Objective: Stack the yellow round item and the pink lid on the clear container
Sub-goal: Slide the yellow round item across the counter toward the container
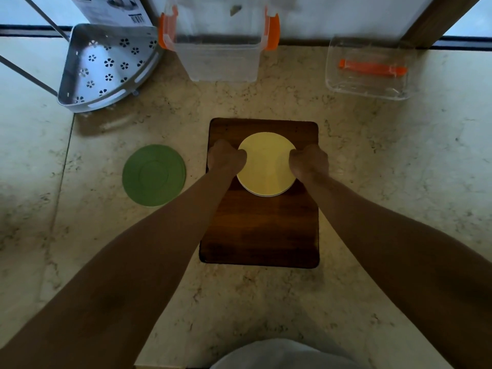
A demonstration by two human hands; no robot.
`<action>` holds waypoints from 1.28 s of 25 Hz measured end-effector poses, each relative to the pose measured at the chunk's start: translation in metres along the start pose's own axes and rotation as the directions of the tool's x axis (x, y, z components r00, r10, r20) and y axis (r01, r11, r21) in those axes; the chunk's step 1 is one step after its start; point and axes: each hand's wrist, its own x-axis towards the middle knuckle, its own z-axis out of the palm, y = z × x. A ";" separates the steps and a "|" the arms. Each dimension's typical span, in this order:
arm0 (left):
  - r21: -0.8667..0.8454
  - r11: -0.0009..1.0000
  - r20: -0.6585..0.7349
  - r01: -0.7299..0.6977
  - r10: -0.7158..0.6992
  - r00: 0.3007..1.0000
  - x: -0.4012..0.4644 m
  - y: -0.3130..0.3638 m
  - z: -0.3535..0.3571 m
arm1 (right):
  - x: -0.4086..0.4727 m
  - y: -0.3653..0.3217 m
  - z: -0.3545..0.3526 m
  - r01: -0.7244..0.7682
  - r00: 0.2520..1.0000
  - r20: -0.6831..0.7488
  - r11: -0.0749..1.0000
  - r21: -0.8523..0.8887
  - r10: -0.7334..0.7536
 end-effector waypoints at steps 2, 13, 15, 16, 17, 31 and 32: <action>-0.044 0.999 0.030 0.027 -0.026 0.999 -0.002 0.003 -0.001 | -0.003 -0.002 -0.002 0.007 1.000 0.018 1.000 0.003 -0.007; -0.272 0.949 0.030 0.161 -0.159 0.987 -0.028 -0.047 -0.055 | -0.067 -0.025 0.010 0.206 0.978 0.058 0.976 -0.072 -0.203; -0.277 0.948 0.011 0.156 -0.159 0.987 -0.031 -0.069 -0.074 | -0.086 -0.038 0.027 0.233 0.972 0.056 0.970 -0.074 -0.229; -0.291 0.944 -0.015 0.157 -0.169 0.986 -0.034 -0.079 -0.083 | -0.094 -0.044 0.036 0.242 0.969 0.058 0.968 -0.067 -0.238; -0.305 0.940 -0.052 0.153 -0.177 0.983 -0.037 -0.089 -0.094 | -0.103 -0.052 0.046 0.254 0.966 0.067 0.965 -0.059 -0.250; -0.334 0.926 -0.151 0.177 -0.238 0.960 -0.002 -0.177 -0.200 | -0.146 -0.146 0.147 0.380 0.919 0.137 0.923 -0.056 -0.370; -0.340 0.924 -0.153 0.175 -0.238 0.959 0.001 -0.178 -0.200 | -0.144 -0.147 0.151 0.380 0.919 0.135 0.923 -0.058 -0.370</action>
